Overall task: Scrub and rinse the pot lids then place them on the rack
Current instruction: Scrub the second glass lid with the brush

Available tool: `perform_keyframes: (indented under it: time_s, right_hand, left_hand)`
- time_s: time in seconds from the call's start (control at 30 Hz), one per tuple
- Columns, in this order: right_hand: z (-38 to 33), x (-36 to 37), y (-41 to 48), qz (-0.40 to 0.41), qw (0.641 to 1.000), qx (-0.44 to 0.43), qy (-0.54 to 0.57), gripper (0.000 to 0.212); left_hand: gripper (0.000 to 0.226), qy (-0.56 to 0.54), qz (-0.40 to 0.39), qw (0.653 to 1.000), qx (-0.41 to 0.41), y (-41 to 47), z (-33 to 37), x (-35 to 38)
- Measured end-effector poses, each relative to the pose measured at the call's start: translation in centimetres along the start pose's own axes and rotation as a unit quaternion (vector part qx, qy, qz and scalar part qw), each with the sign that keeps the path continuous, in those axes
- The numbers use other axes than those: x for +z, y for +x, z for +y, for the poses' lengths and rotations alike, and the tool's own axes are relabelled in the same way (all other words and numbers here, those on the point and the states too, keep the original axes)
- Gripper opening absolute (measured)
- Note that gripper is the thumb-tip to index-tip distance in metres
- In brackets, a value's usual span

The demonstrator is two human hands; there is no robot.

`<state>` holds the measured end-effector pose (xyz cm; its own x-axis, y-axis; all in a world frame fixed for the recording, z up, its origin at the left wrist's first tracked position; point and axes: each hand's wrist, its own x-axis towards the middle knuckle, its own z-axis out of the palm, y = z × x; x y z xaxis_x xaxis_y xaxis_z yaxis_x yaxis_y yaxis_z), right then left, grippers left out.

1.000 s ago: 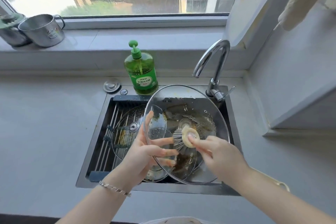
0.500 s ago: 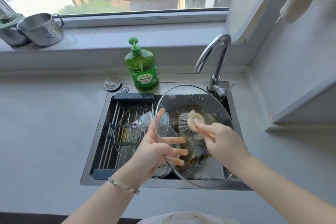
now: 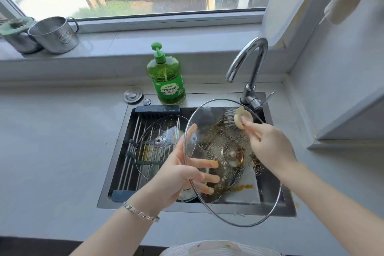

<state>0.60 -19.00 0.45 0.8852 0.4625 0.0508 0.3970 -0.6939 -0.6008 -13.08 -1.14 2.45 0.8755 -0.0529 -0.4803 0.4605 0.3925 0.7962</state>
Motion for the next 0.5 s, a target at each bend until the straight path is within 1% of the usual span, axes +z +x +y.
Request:
perform_keyframes:
  time_s: [0.03, 0.07, 0.1, 0.13, 0.17, 0.23, 0.27, 0.3, 0.33, 0.4, 0.43, 0.5]
  right_hand:
    - [-0.7, 0.1, -0.3, -0.005, 1.0, -0.03, 0.007, 0.037]
    - [-1.9, 0.5, -1.3, -0.029, 0.995, -0.09, 0.019, 0.039]
    - [-3.2, 0.6, -2.7, -0.07, 0.987, -0.14, 0.043, 0.041]
    - [-3.6, 0.7, -3.3, -0.089, 0.98, -0.169, 0.05, 0.042]
    - [-3.4, 0.5, -2.9, -0.082, 0.982, -0.169, 0.033, 0.043]
    - [-2.2, 0.2, -0.1, -0.015, 0.996, -0.083, 0.001, 0.042]
    - [-1.9, 0.0, 0.6, 0.005, 0.998, -0.057, -0.011, 0.041]
    - [-2.0, 0.0, 0.6, 0.01, 0.998, -0.067, -0.016, 0.04]
    - [-2.6, 0.3, 0.0, -0.008, 0.995, -0.104, -0.01, 0.04]
    - [-3.7, 0.7, -2.0, -0.078, 0.982, -0.174, 0.014, 0.042]
    - [-3.4, 0.6, -1.9, -0.08, 0.98, -0.181, 0.001, 0.043]
    - [-1.9, 0.2, 0.4, -0.015, 0.994, -0.112, -0.014, 0.042]
  left_hand:
    - [0.098, 0.002, 0.001, 1.0, -0.001, 0.1, 0.0, 0.2]
    - [0.097, 0.001, 0.0, 1.0, -0.001, 0.2, 0.0, 0.2]
    - [0.096, -0.002, -0.003, 1.0, -0.002, 0.2, -0.1, 0.2]
    - [0.096, -0.007, -0.008, 1.0, -0.004, 0.1, -0.2, 0.2]
    - [0.097, -0.012, -0.016, 1.0, -0.006, 0.0, -0.2, 0.2]
    - [0.098, -0.02, -0.026, 0.999, -0.013, -0.1, -0.2, 0.4]
    - [0.099, -0.021, -0.025, 0.999, -0.015, -0.1, -0.3, 0.5]
    - [0.1, -0.02, -0.021, 0.999, -0.018, -0.1, -0.3, 0.6]
    - [0.101, -0.02, -0.018, 0.999, -0.019, 0.0, -0.3, 0.6]
    - [0.103, -0.022, -0.013, 0.999, -0.023, 0.1, -0.3, 0.3]
    - [0.103, -0.019, -0.017, 0.999, -0.024, 0.1, -0.2, 0.0]
    - [0.102, -0.003, -0.031, 0.999, -0.022, 0.0, 0.0, -0.2]
